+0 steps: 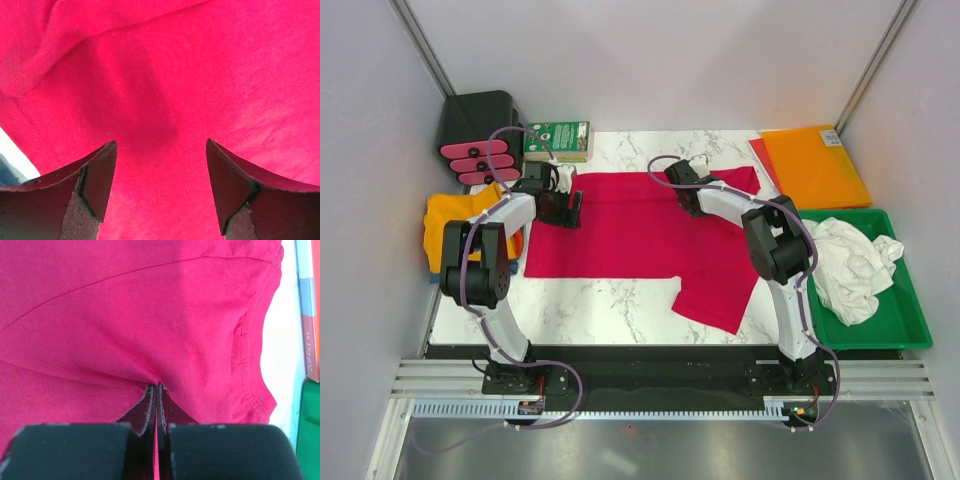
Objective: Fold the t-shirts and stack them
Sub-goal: Fold the tshirt
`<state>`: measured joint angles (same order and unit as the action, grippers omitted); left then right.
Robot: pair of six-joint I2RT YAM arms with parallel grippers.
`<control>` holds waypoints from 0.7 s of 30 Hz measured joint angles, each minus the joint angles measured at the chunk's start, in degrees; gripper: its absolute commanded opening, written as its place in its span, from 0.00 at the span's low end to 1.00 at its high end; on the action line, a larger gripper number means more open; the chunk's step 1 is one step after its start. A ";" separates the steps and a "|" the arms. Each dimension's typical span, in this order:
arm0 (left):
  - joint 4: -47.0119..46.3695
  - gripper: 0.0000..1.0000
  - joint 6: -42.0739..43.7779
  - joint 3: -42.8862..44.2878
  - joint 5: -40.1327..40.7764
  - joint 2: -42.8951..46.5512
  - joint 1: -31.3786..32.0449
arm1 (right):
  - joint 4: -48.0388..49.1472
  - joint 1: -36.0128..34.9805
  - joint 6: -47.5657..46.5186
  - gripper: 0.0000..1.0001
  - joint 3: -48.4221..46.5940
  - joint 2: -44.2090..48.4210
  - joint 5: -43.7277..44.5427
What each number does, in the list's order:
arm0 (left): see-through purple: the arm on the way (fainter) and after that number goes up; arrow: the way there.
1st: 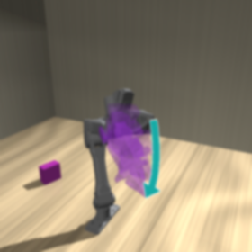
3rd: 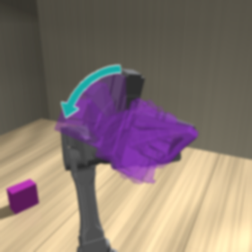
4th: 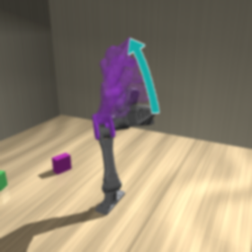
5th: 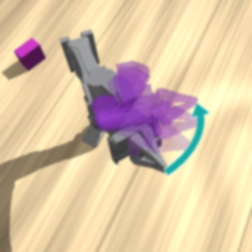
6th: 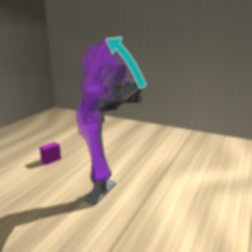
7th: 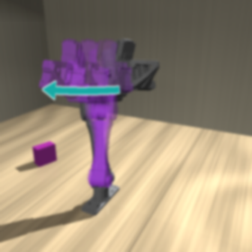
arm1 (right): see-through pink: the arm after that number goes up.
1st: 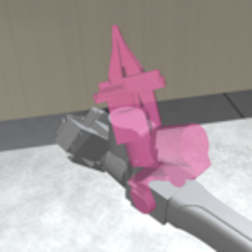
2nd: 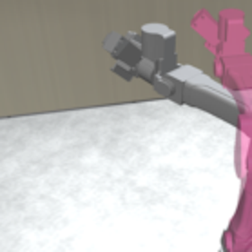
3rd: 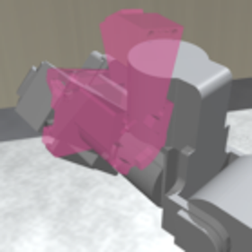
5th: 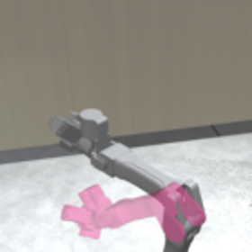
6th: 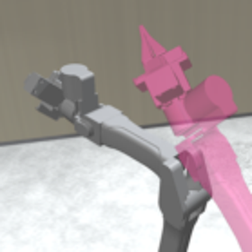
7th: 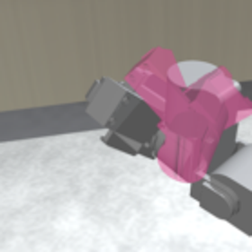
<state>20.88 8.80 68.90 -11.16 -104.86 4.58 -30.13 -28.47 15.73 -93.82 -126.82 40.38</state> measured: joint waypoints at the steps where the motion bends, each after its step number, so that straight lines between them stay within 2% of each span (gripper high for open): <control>1: -0.02 0.79 0.00 0.00 0.00 -0.09 0.00 | 0.00 -0.02 -0.02 0.00 0.00 0.00 0.00; 11: 0.00 0.78 -0.02 0.00 0.02 -0.52 0.00 | 0.48 0.90 0.48 0.00 -0.66 3.17 -0.74; 20: -0.04 0.78 -0.02 0.00 0.02 -1.11 0.00 | 0.46 4.70 1.66 0.00 -8.74 2.40 -2.19; 21: -0.02 0.78 -0.02 0.00 0.00 -1.36 0.00 | 0.57 5.09 1.68 0.07 -10.01 1.92 -2.12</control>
<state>20.86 8.78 68.90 -11.16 -106.21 4.58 -29.56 -23.38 17.41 -103.83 -124.90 38.26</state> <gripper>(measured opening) 0.785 0.009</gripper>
